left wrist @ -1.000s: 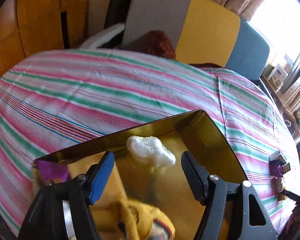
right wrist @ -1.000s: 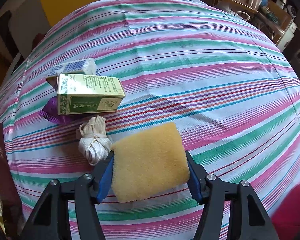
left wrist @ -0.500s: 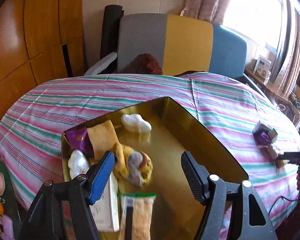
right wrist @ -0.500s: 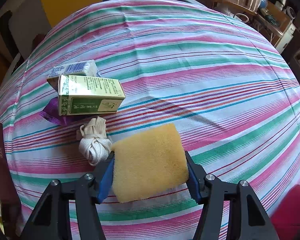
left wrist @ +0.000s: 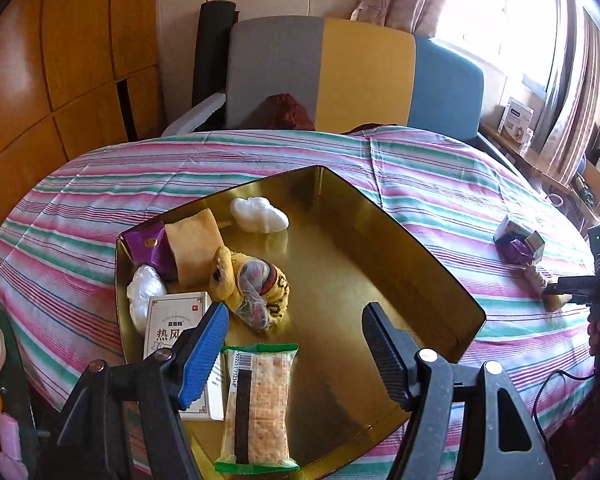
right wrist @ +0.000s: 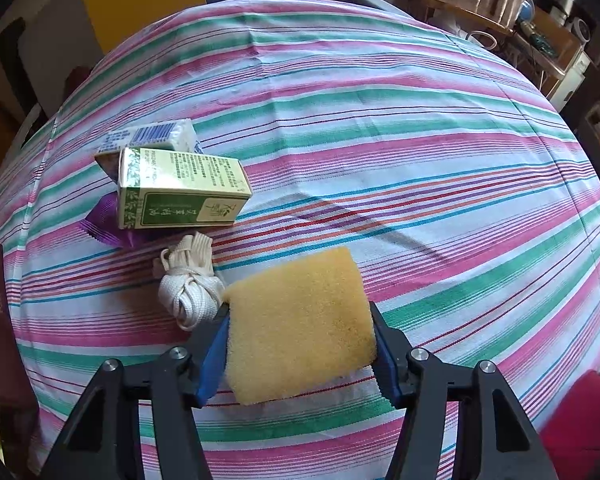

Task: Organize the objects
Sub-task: 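Carry the yellow sponge into the gold tray and open the right gripper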

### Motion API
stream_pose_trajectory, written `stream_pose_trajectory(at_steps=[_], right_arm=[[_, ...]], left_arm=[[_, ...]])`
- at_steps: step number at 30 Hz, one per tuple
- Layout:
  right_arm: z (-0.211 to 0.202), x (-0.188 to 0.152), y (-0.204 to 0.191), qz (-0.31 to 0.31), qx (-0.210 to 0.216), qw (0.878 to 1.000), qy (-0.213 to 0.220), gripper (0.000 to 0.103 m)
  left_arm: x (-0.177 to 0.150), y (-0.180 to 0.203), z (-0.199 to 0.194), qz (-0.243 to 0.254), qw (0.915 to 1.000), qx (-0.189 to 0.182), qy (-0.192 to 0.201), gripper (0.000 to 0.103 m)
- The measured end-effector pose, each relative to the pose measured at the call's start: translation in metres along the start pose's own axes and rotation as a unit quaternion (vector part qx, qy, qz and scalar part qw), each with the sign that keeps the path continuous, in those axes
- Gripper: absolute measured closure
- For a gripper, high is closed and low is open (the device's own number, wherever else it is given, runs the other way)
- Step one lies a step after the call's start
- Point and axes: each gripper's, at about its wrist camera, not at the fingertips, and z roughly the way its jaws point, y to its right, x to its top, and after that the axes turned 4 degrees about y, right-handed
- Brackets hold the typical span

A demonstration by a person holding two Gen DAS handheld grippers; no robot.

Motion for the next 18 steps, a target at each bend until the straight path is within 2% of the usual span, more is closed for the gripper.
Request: stream_pose_trajectory(at_steps=[8, 12, 15, 18], right_arm=[[-0.001, 0.011, 0.010, 0.027, 0.001, 0.999, 0.028, 0.042], [-0.024, 0.014, 0.009, 0.037, 0.033, 0.996, 0.068, 0.042], [-0.040, 0.020, -0.011, 0.027, 0.057, 0.994, 0.085, 0.042], [-0.064, 0.016, -0.058, -0.016, 0.093, 0.990, 0.101, 0.042]], left_arm=[[-0.002, -0.006, -0.002, -0.012, 0.9999, -0.010, -0.005, 0.033], [0.000, -0.021, -0.008, -0.030, 0.9995, -0.011, 0.003, 0.033], [0.001, -0.039, -0.012, -0.051, 0.9987, -0.004, 0.008, 0.033], [0.000, -0.054, -0.015, -0.066, 0.9977, 0.006, 0.009, 0.033]])
